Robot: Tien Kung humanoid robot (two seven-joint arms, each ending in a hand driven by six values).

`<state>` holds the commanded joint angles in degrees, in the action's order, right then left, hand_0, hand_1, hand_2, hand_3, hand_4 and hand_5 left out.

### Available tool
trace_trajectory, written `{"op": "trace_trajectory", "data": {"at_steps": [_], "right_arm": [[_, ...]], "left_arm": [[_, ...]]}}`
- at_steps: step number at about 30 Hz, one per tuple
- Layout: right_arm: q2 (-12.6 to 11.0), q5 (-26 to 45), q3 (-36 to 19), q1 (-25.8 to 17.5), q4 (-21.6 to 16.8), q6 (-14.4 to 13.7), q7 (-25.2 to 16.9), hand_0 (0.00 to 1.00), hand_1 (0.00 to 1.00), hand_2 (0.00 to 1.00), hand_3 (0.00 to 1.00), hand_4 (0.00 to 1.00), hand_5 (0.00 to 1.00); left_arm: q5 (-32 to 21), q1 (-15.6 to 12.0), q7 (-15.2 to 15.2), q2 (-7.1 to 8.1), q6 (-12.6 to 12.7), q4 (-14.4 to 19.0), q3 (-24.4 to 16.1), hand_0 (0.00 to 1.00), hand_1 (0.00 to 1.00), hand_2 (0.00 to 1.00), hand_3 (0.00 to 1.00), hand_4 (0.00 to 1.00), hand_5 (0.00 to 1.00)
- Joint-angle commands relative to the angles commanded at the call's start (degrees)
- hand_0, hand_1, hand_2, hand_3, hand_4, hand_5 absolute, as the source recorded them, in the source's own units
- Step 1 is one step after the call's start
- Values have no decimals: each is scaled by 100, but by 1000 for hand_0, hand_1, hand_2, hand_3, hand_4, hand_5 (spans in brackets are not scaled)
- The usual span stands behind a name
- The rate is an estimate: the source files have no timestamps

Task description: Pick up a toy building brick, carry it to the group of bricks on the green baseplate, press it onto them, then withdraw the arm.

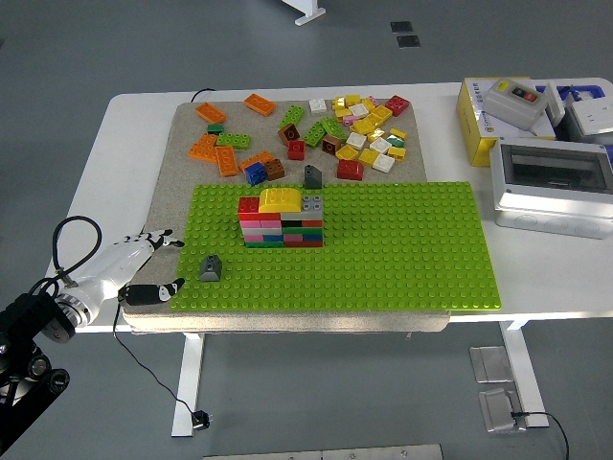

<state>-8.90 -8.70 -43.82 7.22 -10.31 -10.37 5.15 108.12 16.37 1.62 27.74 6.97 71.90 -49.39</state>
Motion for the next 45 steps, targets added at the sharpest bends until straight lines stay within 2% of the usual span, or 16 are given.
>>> {"op": "trace_trajectory", "data": {"at_steps": [10, 18, 31, 35, 36, 39, 40, 41, 43, 45], "right_arm": [[-9, 26, 23, 25, 0, 7, -16, 784, 713, 754, 738, 557, 877], [-23, 37, 51, 36, 0, 8, -18, 784, 714, 752, 736, 557, 875], [-42, 145, 180, 38, 0, 9, -42, 787, 716, 752, 736, 547, 870], [-52, 226, 281, 38, 0, 5, -69, 787, 716, 752, 736, 547, 870], [-53, 238, 297, 36, 0, 5, -72, 788, 713, 753, 737, 542, 870], [-52, 253, 323, 29, 0, 19, -69, 788, 713, 753, 737, 542, 870], [-52, 258, 330, 23, 0, 29, -67, 788, 713, 753, 737, 542, 870], [-50, 260, 328, 18, 0, 34, -67, 788, 713, 753, 738, 538, 868], [-48, 262, 325, 10, 0, 42, -66, 788, 713, 753, 738, 538, 868], [-44, 248, 320, 6, 0, 50, -60, 788, 713, 753, 738, 538, 868]], "left_arm": [[-128, 150, -30, -84, -90, 15, 148, 996, 987, 998, 838, 644, 324], [-307, 209, -68, -78, -228, 159, 188, 994, 989, 998, 834, 630, 300], [-510, 137, -85, -108, -394, 236, 138, 992, 992, 998, 834, 631, 301], [-794, -82, 13, -111, -469, 458, -174, 992, 992, 998, 834, 631, 301], [-914, -177, 79, -141, -480, 517, -307, 983, 964, 973, 836, 660, 415], [-1254, -441, 303, -269, -514, 670, -695, 983, 964, 973, 836, 660, 415], [-1432, -580, 450, -361, -510, 752, -906, 983, 964, 973, 836, 660, 415], [-1534, -657, 541, -427, -472, 791, -1029, 859, 798, 780, 773, 606, 395], [-1754, -777, 742, -542, -382, 839, -1275, 859, 798, 780, 773, 606, 395], [-2076, -878, 1023, -656, -190, 848, -1567, 859, 798, 780, 773, 606, 395]]}}
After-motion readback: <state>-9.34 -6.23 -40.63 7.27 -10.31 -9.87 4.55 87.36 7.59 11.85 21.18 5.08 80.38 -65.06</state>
